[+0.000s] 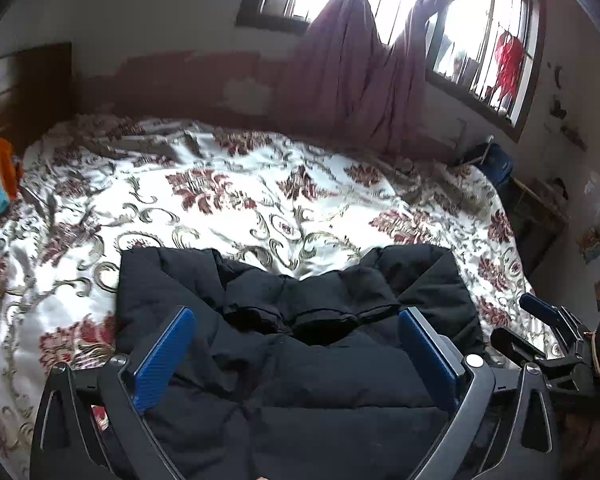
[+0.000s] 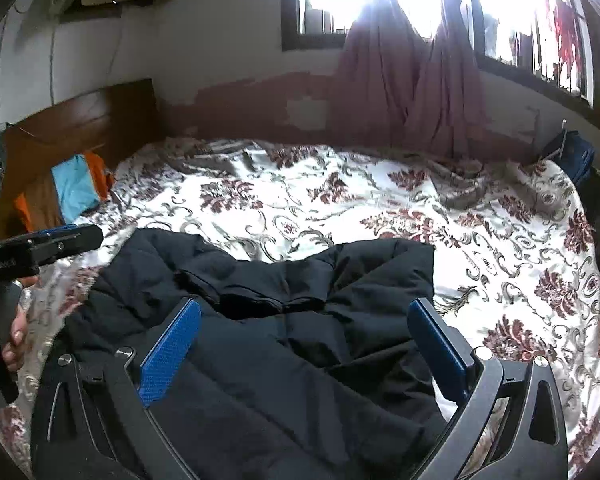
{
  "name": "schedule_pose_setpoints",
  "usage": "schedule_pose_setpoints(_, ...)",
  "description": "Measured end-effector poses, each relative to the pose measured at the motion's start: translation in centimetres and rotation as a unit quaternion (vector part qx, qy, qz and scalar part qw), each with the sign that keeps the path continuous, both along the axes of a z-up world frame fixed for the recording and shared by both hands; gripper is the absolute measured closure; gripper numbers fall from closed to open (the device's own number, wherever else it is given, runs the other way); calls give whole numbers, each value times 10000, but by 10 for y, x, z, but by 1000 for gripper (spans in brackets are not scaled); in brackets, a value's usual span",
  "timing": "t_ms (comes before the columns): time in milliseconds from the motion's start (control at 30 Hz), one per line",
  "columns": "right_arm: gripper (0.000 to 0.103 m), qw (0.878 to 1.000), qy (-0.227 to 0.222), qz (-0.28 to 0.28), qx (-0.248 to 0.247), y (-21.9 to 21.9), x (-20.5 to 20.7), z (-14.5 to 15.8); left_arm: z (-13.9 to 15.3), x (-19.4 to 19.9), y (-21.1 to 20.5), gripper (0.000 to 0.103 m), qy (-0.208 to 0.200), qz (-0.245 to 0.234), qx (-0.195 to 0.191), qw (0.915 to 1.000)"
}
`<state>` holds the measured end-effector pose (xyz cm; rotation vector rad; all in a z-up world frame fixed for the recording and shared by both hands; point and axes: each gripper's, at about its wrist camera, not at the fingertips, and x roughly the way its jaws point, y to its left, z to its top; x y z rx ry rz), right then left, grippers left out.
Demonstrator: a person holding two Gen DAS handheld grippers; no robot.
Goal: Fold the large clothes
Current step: 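Open both tools and raise them away from the folded jacket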
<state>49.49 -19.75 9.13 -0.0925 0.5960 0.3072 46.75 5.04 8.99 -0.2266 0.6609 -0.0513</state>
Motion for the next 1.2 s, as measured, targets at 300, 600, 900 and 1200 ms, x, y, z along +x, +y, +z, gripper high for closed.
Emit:
schedule_pose_setpoints(300,2,9983,-531,126,222,-4,-76,39,39,-75,-23,1,-465,44,432,9980)
schedule_pose_setpoints(600,2,9961,-778,155,376,-10,-145,54,64,-153,-37,1,-986,278,746,9919)
schedule_pose_setpoints(900,2,9939,-991,121,463,-19,-211,63,74,-230,-53,1,-1481,186,1065,9830)
schedule_pose_setpoints(1200,2,9906,-1308,171,353,-17,-278,68,70,-293,-53,1,-1555,402,832,9835)
